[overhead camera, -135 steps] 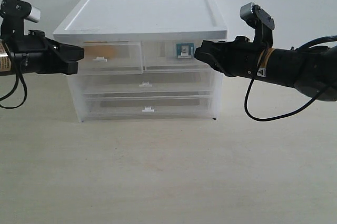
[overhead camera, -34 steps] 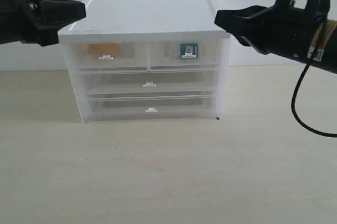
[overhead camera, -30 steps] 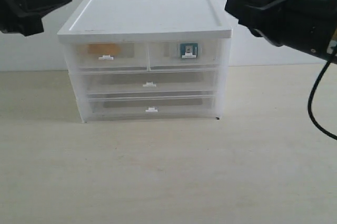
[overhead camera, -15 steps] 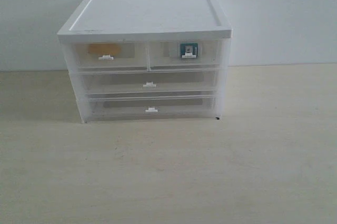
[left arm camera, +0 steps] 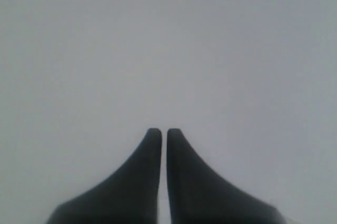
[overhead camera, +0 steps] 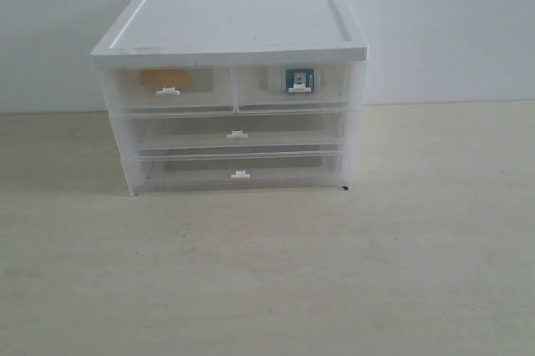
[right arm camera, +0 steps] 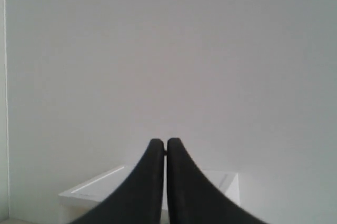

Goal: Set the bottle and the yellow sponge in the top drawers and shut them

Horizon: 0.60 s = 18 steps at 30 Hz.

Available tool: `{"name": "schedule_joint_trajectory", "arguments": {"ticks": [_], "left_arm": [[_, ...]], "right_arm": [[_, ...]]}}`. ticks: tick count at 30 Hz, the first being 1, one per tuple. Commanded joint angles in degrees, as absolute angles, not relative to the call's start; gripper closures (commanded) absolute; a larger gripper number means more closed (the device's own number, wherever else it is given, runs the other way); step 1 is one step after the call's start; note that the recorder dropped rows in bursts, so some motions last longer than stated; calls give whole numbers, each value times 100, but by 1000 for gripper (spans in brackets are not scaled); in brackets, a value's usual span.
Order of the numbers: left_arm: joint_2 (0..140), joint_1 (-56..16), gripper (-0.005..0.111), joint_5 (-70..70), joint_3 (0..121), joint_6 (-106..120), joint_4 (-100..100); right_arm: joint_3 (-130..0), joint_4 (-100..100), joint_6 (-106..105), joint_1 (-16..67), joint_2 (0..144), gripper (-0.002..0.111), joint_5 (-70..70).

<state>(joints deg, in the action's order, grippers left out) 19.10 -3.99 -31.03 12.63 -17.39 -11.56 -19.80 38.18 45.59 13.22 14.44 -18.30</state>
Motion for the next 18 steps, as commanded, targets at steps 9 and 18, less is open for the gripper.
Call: {"name": "schedule_joint_trajectory", "arguments": {"ticks": [9, 18], "left_arm": [[0, -400, 103, -2999, 228, -1801, -1144], [0, -400, 103, -2886, 161, -1814, -1179]], "right_arm": [[-1042, 3791, 4822, 1323, 0, 108, -961], [-1042, 3803, 4944, 1323, 0, 108, -861]]}}
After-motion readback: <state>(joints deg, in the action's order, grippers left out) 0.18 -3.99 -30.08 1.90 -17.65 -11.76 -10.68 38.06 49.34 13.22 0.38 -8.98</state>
